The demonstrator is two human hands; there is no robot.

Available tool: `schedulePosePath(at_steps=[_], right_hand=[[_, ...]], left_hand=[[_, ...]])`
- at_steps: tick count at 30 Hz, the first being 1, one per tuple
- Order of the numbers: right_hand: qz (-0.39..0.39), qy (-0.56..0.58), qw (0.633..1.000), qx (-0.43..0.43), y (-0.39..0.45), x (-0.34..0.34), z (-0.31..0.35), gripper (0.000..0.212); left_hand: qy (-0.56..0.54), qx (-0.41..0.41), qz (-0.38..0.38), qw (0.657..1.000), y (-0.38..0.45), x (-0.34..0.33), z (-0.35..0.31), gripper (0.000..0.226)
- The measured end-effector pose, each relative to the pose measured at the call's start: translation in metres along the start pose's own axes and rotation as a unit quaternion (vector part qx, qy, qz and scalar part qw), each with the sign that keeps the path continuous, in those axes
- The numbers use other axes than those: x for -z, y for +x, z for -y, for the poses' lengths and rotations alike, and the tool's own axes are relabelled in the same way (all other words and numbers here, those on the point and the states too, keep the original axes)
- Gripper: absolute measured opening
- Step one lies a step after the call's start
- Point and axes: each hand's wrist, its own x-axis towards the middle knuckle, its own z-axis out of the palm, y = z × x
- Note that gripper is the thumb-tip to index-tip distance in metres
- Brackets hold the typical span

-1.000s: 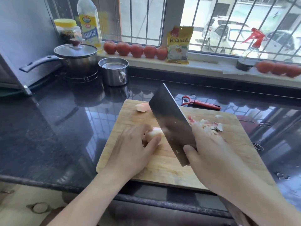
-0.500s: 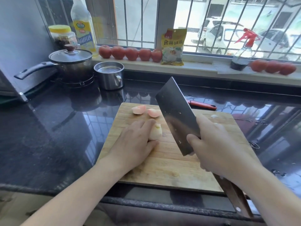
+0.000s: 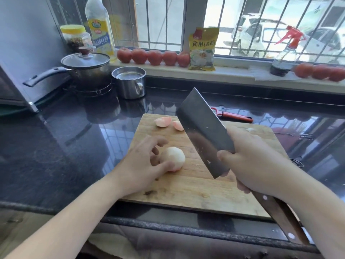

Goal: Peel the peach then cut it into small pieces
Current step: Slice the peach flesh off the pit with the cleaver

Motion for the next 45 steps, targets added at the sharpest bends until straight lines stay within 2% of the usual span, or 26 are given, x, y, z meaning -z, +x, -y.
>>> schedulePosePath(at_steps=[2, 6, 10, 15, 19, 25, 34, 39, 45], right_hand=[[0.011, -0.022, 1.000, -0.003, -0.003, 0.000, 0.005, 0.005], [0.035, -0.087, 0.996, 0.004, -0.006, -0.005, 0.018, 0.016], [0.027, -0.151, 0.988, 0.001, -0.007, -0.015, 0.023, 0.021], [0.029, -0.141, 0.989, 0.017, -0.010, -0.018, 0.023, 0.023], [0.043, -0.151, 0.987, 0.017, -0.012, -0.018, 0.024, 0.026], [0.042, -0.153, 0.987, 0.014, -0.014, -0.019, 0.026, 0.027], [0.071, -0.220, 0.973, 0.025, -0.007, -0.014, 0.040, 0.035], [0.131, -0.248, 0.960, 0.020, 0.008, -0.024, 0.049, 0.023], [0.150, -0.246, 0.958, 0.007, 0.009, -0.023, 0.051, 0.028]], left_hand=[[-0.002, -0.007, -0.007, 1.000, -0.004, -0.005, 0.005, 0.043], [0.035, -0.015, -0.069, 0.997, -0.005, -0.018, 0.001, 0.039], [0.068, -0.026, -0.088, 0.993, -0.007, -0.028, 0.003, 0.039], [-0.011, -0.043, -0.115, 0.992, -0.011, -0.025, 0.006, 0.032], [-0.024, -0.092, -0.145, 0.985, -0.012, -0.025, 0.011, 0.028], [-0.011, -0.143, -0.148, 0.979, -0.013, -0.028, 0.013, 0.023], [-0.006, -0.157, -0.153, 0.976, -0.013, -0.028, 0.010, 0.016], [0.004, -0.170, -0.145, 0.975, -0.011, -0.028, 0.014, 0.015], [0.020, -0.169, -0.127, 0.977, -0.008, -0.024, 0.016, 0.009]])
